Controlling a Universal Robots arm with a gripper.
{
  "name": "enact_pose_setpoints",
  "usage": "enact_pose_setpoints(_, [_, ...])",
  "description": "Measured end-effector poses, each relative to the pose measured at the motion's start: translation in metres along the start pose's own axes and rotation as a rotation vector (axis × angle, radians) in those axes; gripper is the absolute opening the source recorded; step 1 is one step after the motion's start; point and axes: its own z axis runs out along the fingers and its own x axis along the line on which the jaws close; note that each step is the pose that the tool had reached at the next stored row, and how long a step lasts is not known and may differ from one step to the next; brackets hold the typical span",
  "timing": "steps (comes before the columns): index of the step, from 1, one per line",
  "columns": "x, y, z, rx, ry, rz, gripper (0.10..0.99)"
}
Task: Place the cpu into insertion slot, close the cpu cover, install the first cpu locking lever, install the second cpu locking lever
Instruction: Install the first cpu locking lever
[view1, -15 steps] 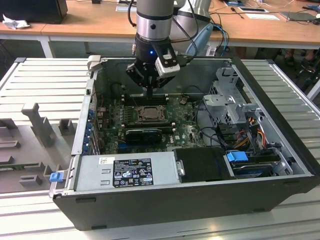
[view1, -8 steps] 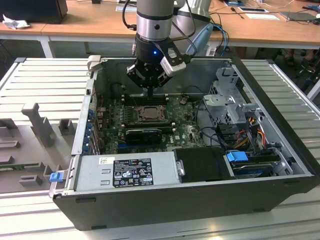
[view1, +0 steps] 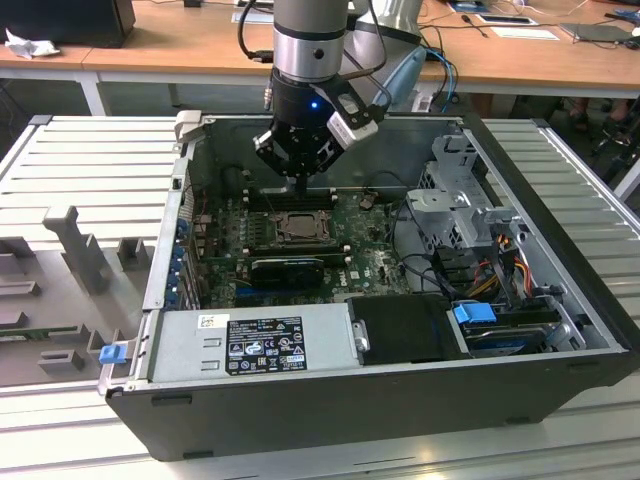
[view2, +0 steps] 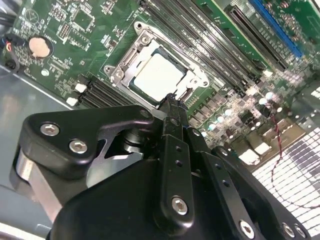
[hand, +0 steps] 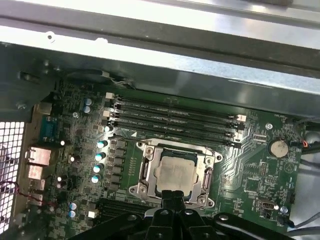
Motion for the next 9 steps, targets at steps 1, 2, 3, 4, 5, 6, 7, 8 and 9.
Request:
enact_pose_setpoints(1, [0.0000,0.0000,0.0000,0.000,-0.0002,-0.004,0.106])
enact_pose_setpoints(2, [0.0000,0.0001,0.0001,-0.001,-0.0009,-0.005,0.106])
enact_pose_setpoints(3, [0.0002,0.0001,0.0000,-0.001,-0.0020,-0.005,0.106])
enact_pose_setpoints(4, [0.0005,0.0001,0.0000,-0.001,-0.0054,-0.006,0.106])
enact_pose_setpoints(5, [0.0006,0.0001,0.0000,-0.001,-0.0092,-0.008,0.106])
enact_pose_setpoints(6, [0.0006,0.0001,0.0000,0.001,-0.0163,-0.015,0.106])
enact_pose_setpoints(7, [0.0006,0.0001,0.0001,0.002,-0.0257,-0.027,0.106])
enact_pose_setpoints(8, [0.0007,0.0001,0.0000,0.000,-0.0294,-0.030,0.106])
enact_pose_setpoints(9, [0.0009,0.0002,0.0000,-0.010,-0.0324,-0.031,0.106])
